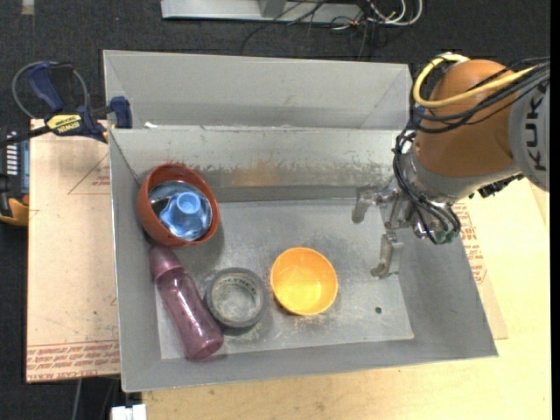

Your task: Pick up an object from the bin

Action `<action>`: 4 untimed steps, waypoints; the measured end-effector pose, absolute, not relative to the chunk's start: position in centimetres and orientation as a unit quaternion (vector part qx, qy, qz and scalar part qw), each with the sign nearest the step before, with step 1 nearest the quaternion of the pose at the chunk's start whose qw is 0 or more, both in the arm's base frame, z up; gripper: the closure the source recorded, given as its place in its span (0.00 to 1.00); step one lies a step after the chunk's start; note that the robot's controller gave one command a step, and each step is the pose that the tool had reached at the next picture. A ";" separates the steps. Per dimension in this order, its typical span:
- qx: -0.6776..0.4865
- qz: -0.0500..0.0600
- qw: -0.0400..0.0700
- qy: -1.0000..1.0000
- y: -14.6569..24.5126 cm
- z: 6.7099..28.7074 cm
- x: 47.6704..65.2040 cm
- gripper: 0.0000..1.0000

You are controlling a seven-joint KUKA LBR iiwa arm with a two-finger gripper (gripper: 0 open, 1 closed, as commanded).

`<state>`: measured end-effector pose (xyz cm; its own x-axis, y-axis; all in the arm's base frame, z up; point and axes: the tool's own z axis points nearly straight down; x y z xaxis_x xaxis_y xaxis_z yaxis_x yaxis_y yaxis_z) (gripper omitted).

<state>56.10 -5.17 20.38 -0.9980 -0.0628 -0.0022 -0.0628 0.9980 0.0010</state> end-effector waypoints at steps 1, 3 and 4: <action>-0.190 0.001 0.007 0.982 2.2 14.9 59.7 0.00; -0.239 0.001 0.007 0.971 4.3 10.2 54.1 0.00; -0.215 0.001 0.006 0.977 4.5 10.8 53.1 0.00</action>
Offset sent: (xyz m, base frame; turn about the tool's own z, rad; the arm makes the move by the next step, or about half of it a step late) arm -0.0326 0.0794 -0.0482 -0.2508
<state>53.13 4.47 10.84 -0.9073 -0.4202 -0.0124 -0.4202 0.9074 -0.0013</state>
